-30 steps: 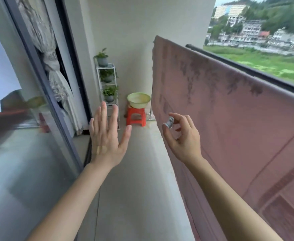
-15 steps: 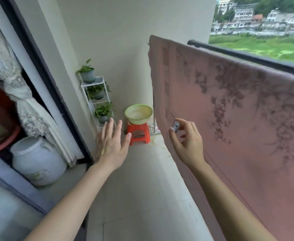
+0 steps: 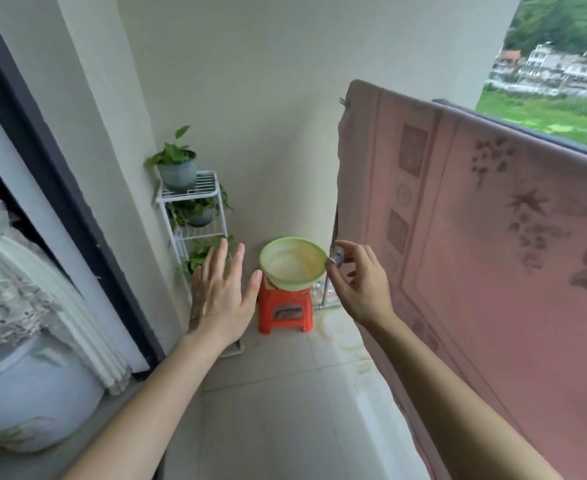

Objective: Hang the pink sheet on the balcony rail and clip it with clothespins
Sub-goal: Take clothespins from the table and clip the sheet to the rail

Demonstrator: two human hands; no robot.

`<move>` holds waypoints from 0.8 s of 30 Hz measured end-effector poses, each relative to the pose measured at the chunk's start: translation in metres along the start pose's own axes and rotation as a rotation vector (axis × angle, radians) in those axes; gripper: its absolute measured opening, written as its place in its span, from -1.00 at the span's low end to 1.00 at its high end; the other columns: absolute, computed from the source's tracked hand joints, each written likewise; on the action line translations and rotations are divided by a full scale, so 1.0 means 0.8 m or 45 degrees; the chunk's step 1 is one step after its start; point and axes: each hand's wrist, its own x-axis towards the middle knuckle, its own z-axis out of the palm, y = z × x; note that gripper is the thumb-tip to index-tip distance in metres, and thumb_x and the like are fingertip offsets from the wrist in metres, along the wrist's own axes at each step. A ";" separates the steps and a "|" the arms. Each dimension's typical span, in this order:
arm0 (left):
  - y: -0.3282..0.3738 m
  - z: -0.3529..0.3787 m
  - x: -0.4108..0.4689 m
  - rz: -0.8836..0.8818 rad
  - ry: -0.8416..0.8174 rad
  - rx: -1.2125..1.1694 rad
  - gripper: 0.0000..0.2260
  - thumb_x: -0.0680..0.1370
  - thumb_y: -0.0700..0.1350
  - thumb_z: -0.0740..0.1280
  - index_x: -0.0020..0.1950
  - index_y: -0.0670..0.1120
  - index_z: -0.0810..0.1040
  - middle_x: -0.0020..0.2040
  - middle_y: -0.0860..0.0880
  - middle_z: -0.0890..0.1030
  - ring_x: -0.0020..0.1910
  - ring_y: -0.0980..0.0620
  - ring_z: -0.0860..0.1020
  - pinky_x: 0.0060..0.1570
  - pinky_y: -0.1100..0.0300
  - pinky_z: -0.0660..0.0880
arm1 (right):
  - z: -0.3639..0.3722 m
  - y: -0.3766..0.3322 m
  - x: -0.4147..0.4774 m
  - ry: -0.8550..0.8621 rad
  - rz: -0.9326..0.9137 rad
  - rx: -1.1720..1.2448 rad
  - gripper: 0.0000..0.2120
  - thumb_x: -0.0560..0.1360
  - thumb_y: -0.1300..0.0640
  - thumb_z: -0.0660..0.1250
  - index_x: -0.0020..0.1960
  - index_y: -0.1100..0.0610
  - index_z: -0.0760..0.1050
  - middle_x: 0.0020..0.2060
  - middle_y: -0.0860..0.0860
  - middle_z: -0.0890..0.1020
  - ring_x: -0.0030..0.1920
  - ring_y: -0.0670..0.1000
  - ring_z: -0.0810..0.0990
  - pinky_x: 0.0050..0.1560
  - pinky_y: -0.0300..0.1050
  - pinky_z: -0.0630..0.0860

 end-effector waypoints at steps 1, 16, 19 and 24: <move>-0.012 0.007 0.032 -0.004 -0.018 -0.025 -0.39 0.59 0.26 -0.10 0.58 -0.01 0.14 0.61 -0.09 0.06 0.57 -0.12 0.06 0.50 -0.12 0.05 | 0.019 0.005 0.026 0.003 0.023 -0.010 -0.68 0.51 -0.02 0.35 0.25 -0.04 0.48 0.01 -0.16 0.52 -0.07 -0.14 0.57 -0.07 0.03 0.58; 0.002 0.209 0.460 0.268 -0.256 -0.171 -0.33 0.55 0.30 -0.15 0.59 0.02 0.08 0.61 -0.06 0.01 0.57 -0.05 -0.01 0.49 0.00 -0.04 | 0.140 0.207 0.350 0.305 0.257 -0.004 -0.68 0.52 0.07 0.40 0.26 0.01 0.50 0.05 -0.09 0.59 0.03 -0.10 0.60 -0.09 -0.05 0.59; 0.021 0.253 0.548 0.267 -0.343 -0.165 -0.37 0.57 0.25 -0.09 0.59 0.00 0.08 0.61 -0.07 0.01 0.57 -0.05 -0.01 0.49 0.03 -0.05 | 0.159 0.269 0.421 0.317 0.357 0.037 -0.69 0.52 0.05 0.39 0.25 -0.02 0.49 0.07 -0.09 0.57 0.06 -0.12 0.59 -0.06 -0.06 0.59; 0.036 0.307 0.691 0.287 -0.403 -0.180 -0.39 0.58 0.21 0.00 0.57 -0.04 0.15 0.59 -0.10 0.13 0.56 -0.09 0.08 0.49 0.01 0.00 | 0.188 0.346 0.544 0.311 0.459 0.018 -0.70 0.53 0.04 0.38 0.25 0.00 0.50 0.09 -0.08 0.55 0.05 -0.09 0.58 -0.06 -0.21 0.53</move>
